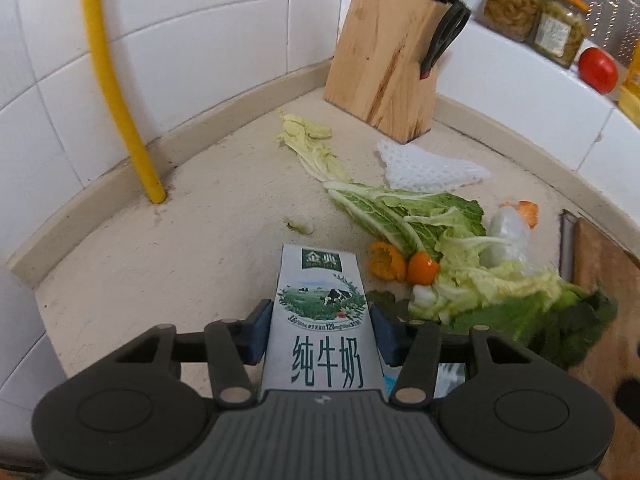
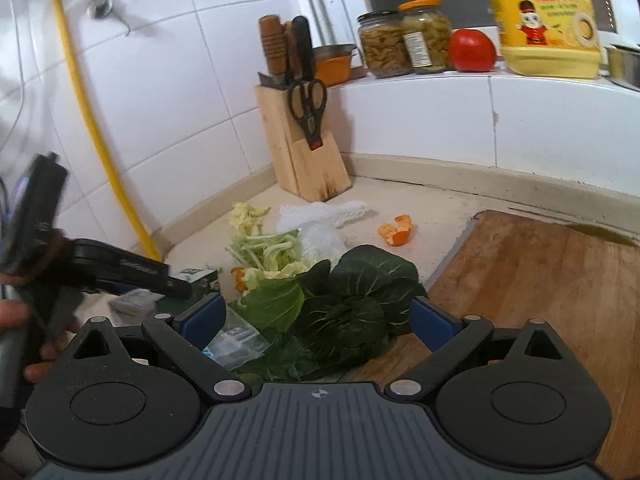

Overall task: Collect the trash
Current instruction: 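Grasp the white milk carton with the left tool while the right tool grasps the dark leafy greens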

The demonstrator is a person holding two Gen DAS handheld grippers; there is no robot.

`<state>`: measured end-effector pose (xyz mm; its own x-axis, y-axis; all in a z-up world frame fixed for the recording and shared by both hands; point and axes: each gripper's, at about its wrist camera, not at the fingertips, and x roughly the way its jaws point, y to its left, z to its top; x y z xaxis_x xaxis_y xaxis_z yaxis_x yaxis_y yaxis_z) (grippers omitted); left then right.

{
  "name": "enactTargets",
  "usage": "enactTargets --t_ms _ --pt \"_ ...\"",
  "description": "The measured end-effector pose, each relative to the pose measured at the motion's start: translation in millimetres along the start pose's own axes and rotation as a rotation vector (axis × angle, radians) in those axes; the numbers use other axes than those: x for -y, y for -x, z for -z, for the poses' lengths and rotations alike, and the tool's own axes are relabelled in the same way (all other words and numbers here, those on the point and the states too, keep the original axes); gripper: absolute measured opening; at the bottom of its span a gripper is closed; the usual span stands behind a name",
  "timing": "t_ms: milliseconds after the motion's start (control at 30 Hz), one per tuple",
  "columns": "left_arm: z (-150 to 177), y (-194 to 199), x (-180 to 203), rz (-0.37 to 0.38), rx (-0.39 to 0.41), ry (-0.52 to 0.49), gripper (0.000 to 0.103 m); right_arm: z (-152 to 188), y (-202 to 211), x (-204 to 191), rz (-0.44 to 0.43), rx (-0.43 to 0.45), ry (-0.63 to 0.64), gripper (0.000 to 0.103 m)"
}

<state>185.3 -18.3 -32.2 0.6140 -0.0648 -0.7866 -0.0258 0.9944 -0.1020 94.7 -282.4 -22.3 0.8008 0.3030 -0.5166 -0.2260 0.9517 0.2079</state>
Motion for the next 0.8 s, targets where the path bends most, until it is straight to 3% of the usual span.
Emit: enactTargets --t_ms 300,533,667,800 --pt "17.5 28.6 -11.8 0.069 0.050 0.002 0.047 -11.5 -27.5 -4.1 0.095 0.000 0.093 0.102" --pt "23.0 17.4 -14.4 0.082 0.038 0.011 0.047 -9.8 -62.8 -7.3 0.064 -0.090 0.155 0.102" --pt "22.0 3.9 -17.2 0.082 0.011 0.018 0.048 -7.4 -76.6 -7.1 0.081 -0.144 0.151 0.093" --pt "18.3 -11.2 -20.1 0.069 -0.006 0.020 0.048 -7.0 -77.8 -0.1 0.110 -0.183 0.136 0.075"
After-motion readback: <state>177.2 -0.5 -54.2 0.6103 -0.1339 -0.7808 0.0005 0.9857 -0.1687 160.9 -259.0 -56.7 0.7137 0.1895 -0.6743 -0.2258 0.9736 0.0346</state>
